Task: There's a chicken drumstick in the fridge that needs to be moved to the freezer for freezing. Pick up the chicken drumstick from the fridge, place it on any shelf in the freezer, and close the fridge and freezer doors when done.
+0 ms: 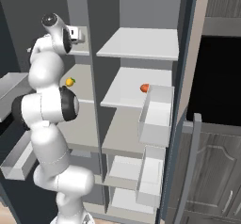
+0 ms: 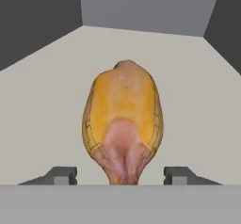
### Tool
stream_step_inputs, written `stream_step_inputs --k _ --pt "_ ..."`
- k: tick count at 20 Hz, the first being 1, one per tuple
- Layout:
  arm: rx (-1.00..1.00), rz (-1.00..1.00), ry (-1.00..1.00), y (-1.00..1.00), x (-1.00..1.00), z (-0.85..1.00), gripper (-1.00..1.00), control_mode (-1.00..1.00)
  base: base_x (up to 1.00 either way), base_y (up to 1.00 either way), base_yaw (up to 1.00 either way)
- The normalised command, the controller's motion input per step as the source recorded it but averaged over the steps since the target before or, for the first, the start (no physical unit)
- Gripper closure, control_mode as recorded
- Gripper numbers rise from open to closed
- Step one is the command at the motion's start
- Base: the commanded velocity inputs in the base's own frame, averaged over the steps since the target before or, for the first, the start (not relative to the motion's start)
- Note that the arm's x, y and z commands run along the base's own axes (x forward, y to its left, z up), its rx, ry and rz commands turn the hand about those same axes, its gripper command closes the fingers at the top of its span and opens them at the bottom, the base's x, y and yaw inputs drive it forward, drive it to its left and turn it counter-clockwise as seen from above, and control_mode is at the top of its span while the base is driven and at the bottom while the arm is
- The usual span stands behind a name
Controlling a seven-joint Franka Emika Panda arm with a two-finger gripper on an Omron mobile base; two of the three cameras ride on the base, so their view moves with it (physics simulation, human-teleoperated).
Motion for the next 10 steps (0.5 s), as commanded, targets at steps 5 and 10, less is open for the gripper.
stream_step_inputs --k 5,10 --pt "0.00 0.00 -0.01 0.00 -0.44 0.00 -1.00 -1.00 0.00 0.00 0.00" --pt "0.02 0.00 -0.05 -0.18 -0.82 0.00 -1.00 -1.00 0.00 0.00 0.00"
